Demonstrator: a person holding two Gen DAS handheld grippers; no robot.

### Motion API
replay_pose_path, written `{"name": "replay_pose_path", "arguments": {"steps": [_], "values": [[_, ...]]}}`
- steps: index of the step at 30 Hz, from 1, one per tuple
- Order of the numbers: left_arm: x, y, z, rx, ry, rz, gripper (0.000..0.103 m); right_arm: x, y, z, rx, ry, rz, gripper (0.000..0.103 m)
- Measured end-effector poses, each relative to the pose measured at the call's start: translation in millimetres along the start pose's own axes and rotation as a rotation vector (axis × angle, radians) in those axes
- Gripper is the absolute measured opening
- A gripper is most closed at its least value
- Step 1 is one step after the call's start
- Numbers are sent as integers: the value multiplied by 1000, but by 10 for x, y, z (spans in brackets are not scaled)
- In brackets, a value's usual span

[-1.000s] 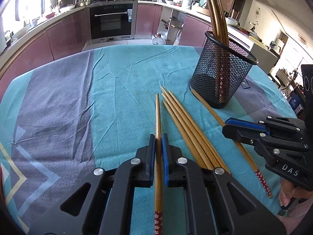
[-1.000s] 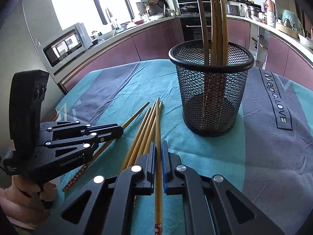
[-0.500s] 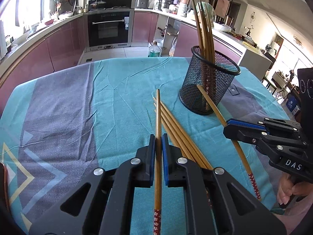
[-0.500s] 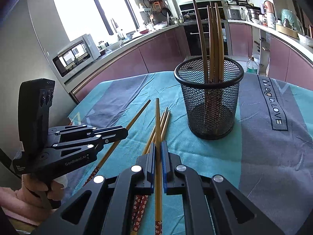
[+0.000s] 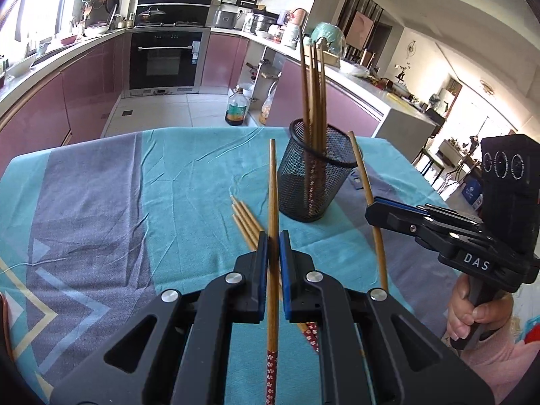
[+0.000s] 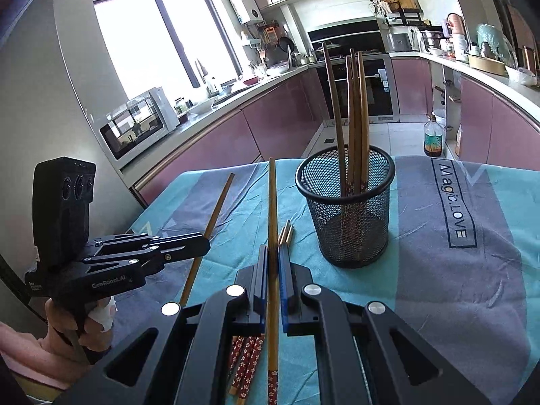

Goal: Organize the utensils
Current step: 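Lift the held chopstick upright with the left tool while the right tool lifts its chopstick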

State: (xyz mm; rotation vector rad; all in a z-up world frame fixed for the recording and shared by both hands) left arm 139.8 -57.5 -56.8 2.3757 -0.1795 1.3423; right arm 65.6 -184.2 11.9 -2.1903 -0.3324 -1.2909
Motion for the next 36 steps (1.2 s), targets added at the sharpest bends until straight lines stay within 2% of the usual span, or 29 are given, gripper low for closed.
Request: {"name": "replay_pose_path", "arguments": {"steps": [14,36], "values": [[296,112,-299,-104,76,-25,7,280,73,-257,2,101,10,5],[891,318,-349,-150,188,1,7,768,125,-452,-5,209,-39,5]]}}
Point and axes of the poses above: each gripper's, at about its wrist camera, not at the fingertips, and z roughly the way its jaws point, y to its right, x to its top, the point moved 4 cm from there along z, roughly the way its jaws point, and after that the axes turned 14 degrees about y, right-handed, at the moved point
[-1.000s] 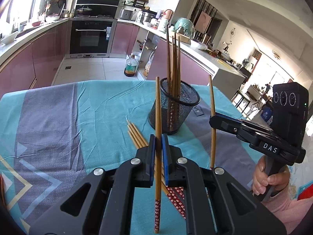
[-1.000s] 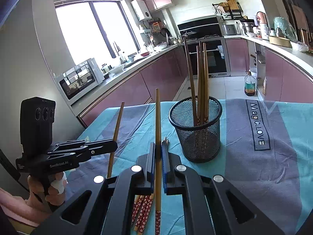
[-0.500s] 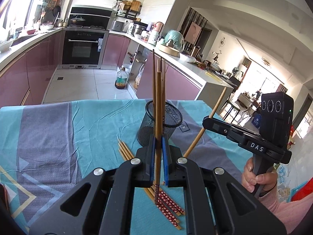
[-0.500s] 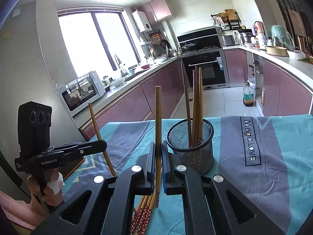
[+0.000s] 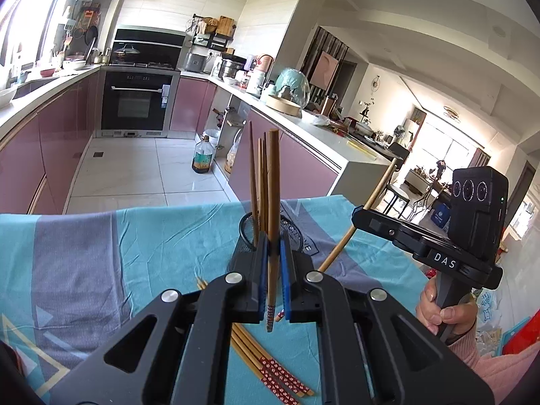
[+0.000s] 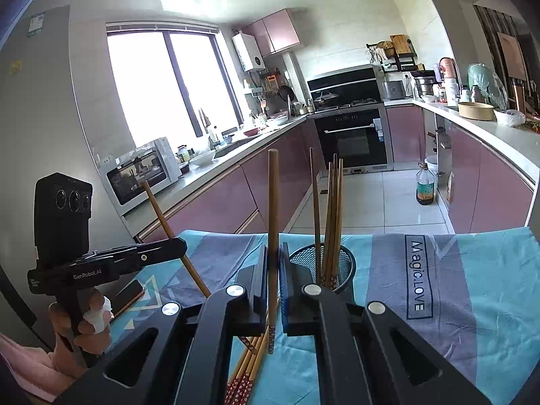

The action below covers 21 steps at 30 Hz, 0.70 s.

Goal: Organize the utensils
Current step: 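Lift the held chopstick upright with the left tool while the right tool lifts its chopstick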

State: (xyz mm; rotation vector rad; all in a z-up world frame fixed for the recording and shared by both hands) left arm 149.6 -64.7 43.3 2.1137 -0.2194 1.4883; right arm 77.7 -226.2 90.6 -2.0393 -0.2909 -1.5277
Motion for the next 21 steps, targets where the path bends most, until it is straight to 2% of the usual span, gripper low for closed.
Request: {"name": "replay_pose_path", "arguments": {"steps": [21], "values": [[492,174,282,-23,83,69,7,520,45,35,-3,100,-60,5]]}}
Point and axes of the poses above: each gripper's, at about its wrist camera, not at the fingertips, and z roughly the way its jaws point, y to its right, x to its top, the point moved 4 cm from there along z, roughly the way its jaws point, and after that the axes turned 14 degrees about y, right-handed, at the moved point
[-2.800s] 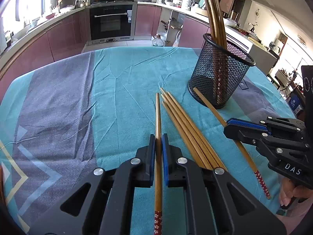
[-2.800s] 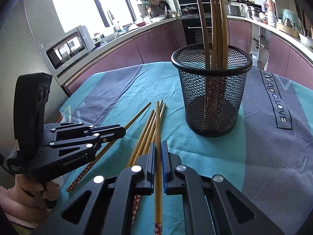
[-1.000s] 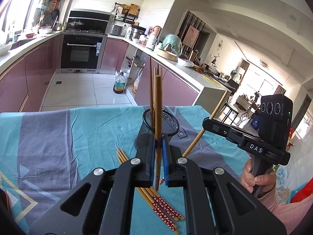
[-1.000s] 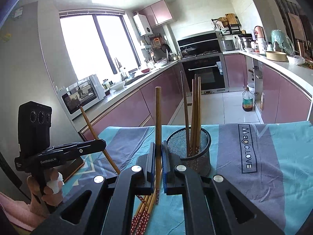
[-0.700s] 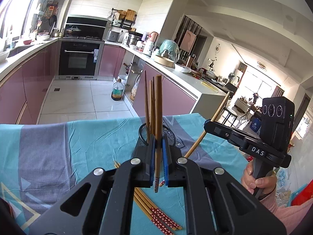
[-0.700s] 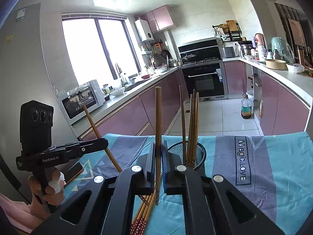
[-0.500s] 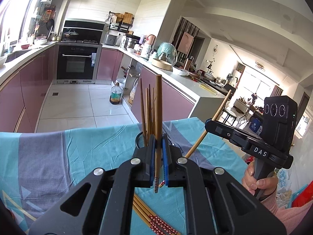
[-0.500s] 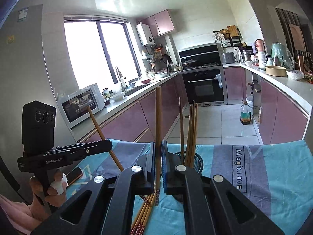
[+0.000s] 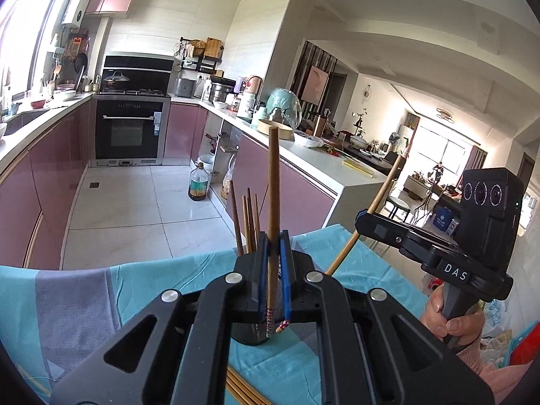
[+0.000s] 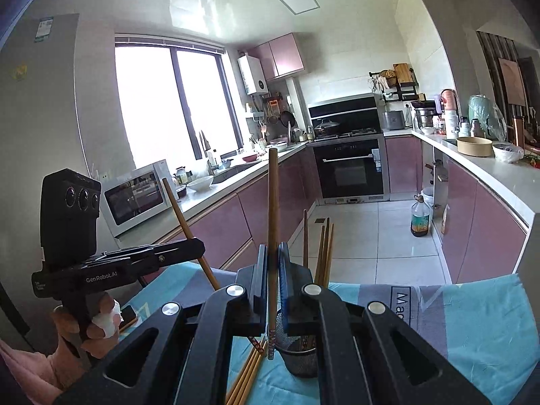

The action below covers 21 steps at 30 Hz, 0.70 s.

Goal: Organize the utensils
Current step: 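Lift the held chopstick upright with the left tool while the right tool lifts its chopstick, then lower the left tool's chopstick into the mesh cup while the right tool does likewise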

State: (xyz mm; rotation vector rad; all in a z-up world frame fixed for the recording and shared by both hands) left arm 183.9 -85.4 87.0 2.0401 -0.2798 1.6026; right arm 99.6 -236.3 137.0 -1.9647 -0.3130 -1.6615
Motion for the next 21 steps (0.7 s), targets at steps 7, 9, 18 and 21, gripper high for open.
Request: {"name": "replay_pose_path", "arguments": {"steps": [7,9,18,21], "values": [[87,42,71,1,21,21,7,96,46,70,-8,18,-7,5],[86,52,89,2,23,25,7,99,49,99,-12,22,-6,5],[-77,98,245,26,-18,51,7,5,127,295,-42,-8,4,5],[-154,102,292,35,-49,52,7,-67,157,366,-46,-36,10,5]]}}
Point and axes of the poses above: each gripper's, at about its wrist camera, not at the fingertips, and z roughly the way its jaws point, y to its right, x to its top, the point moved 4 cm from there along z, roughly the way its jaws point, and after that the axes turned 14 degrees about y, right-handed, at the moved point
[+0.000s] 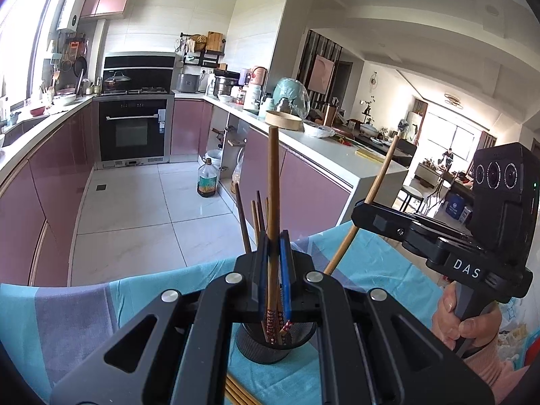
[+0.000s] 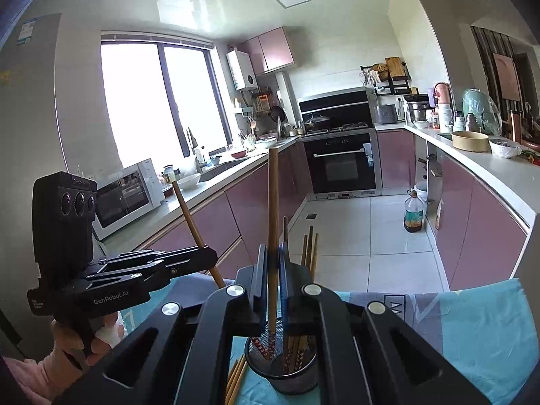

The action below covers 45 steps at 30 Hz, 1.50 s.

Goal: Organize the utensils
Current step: 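Lower the left tool's chopstick into the mesh cup while the right tool does likewise, then open both tools to release the chopsticks in the cup and withdraw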

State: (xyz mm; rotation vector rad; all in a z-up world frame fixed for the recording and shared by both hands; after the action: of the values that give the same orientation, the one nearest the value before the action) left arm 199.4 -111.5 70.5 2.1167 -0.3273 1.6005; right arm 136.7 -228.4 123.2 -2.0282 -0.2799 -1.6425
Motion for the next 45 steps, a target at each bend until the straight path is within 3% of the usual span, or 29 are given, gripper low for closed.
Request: {"name": "replay_pose_path", "arguments": {"steps": [20,30,33,37,45], "values": [[-379,-100,208,-22,-207,-1,7,-499,74,506,-14,-248,11,6],[-363,-200,340,18,-205,-27,10,-498,135,569,-47,-233,39,9],[-357,-258,360,31,-200,-32,17,-511,155,548,-49,-227,48,11],[-353,-328,285,47,-173,-37,19,-550,158,507,-49,-226,53,13],[-403,-502,-176,101,-81,-43,38,-609,-43,225,-1,-194,31,26]]}}
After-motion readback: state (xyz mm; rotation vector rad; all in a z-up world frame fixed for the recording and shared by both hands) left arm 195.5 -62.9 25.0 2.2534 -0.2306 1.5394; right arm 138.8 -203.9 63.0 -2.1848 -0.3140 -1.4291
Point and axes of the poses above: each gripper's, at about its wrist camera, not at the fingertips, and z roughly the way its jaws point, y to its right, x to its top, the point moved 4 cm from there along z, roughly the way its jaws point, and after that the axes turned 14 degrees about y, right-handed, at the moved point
